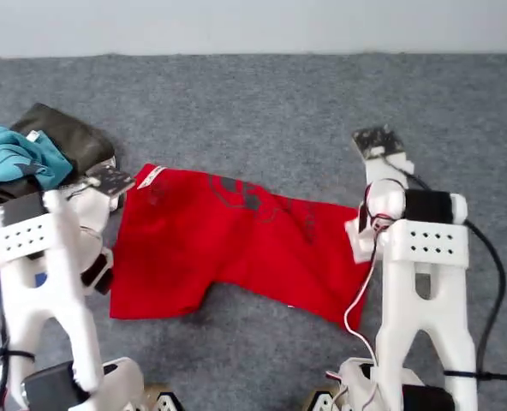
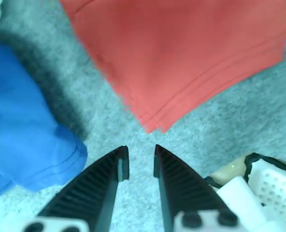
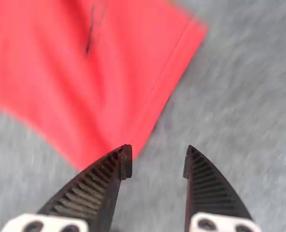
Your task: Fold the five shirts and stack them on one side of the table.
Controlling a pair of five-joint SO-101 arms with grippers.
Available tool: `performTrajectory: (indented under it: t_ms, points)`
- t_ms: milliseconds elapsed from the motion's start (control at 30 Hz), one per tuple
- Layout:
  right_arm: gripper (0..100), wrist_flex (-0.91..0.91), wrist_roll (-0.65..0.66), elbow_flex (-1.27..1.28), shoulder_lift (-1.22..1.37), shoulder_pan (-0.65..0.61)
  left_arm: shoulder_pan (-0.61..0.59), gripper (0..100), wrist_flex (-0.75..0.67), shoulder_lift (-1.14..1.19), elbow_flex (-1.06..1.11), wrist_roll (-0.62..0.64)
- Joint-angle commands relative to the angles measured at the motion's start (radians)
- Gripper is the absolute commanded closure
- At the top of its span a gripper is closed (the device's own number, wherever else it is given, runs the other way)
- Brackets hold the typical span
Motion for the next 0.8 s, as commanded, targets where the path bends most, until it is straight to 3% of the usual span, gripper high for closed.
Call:
performTrajectory:
  t_ms: [0, 500, 767]
  points:
    - [81.6, -0.168, -0.055, -0.008, 0.07, 0.002, 0.083, 90, 0.006, -0.032, -0.033, 0.048]
    - [81.7, -0.538, -0.057, 0.064, 0.423, 0.012, 0.272, 90, 0.006, -0.026, -0.033, 0.226]
    - [94.6, -0.748, -0.057, 0.061, 0.598, 0.047, 0.276, 90, 0.034, -0.026, -0.031, 0.242]
